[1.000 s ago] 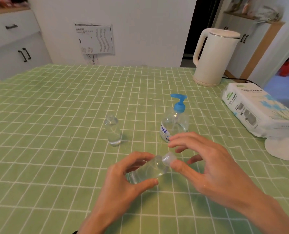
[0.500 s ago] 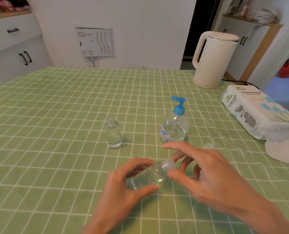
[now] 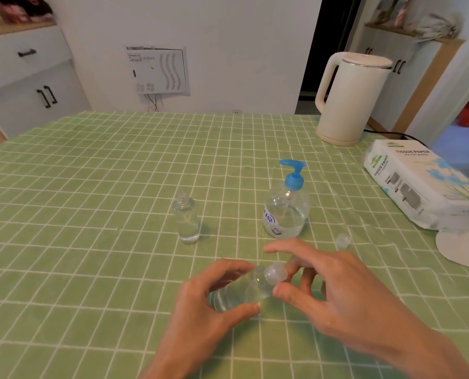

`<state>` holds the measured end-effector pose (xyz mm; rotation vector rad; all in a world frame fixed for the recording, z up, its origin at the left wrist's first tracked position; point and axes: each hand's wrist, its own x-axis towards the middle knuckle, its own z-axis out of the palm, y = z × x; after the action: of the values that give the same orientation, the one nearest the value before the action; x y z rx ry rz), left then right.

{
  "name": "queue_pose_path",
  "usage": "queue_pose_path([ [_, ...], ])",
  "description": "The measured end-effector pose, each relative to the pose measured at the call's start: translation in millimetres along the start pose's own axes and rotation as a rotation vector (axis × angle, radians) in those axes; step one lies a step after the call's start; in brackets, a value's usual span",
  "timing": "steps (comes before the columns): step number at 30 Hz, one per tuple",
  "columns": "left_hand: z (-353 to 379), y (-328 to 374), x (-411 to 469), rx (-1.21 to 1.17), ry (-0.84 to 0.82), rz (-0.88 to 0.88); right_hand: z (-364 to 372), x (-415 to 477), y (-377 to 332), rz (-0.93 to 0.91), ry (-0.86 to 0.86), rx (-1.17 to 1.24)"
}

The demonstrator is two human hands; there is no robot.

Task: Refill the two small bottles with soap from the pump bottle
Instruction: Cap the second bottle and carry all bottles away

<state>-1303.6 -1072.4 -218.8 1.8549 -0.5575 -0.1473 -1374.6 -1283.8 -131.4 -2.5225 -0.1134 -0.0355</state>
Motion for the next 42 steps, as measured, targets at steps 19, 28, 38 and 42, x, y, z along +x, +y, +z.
queue_pose_path([
  [19,13.7,-5.7,21.9,-0.039,0.056,-0.002,27.3,18.7,10.3,0.009,0.319,0.024],
  [28,16.9,-12.6,66.4,-0.213,0.142,-0.008,-1.5,26.5,41.0,0.174,0.480,0.116],
  [38,11.8,-20.2,74.1,-0.249,0.147,-0.055,-0.7,16.5,135.3,0.564,0.305,-0.218],
  [42,8.0,-18.0,67.4,-0.171,0.119,-0.057,7.8,24.8,139.3,0.558,0.325,-0.239],
])
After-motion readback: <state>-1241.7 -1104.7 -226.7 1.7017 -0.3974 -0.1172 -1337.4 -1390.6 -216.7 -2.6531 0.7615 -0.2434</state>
